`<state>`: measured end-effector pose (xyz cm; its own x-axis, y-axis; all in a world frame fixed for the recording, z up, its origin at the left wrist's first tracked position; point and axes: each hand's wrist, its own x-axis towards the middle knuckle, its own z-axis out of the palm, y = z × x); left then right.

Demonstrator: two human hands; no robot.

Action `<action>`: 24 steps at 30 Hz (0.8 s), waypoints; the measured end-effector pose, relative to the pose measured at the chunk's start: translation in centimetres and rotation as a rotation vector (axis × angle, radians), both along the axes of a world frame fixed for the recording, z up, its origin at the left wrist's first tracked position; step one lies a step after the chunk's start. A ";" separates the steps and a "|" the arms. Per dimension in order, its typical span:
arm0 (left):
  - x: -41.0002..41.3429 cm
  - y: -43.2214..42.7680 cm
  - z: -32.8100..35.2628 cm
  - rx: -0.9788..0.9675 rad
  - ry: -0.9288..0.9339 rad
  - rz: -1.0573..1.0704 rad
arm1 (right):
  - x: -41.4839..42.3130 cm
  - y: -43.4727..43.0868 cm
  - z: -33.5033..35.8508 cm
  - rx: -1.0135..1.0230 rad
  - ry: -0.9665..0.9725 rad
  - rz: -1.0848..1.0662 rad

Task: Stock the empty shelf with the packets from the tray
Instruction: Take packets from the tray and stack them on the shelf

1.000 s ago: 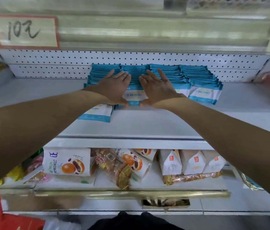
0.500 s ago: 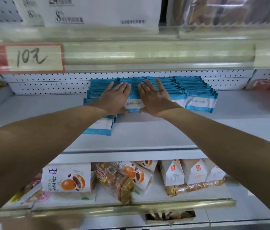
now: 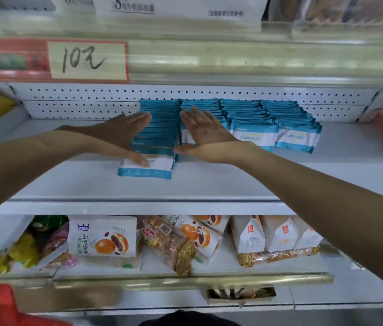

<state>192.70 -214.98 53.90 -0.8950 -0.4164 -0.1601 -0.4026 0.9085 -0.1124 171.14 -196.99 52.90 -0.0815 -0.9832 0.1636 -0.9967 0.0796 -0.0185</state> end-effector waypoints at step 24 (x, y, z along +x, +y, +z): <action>-4.4 -2.6 -2.4 -0.256 0.210 0.003 | 1.1 -8.5 -1.5 0.073 0.379 -0.209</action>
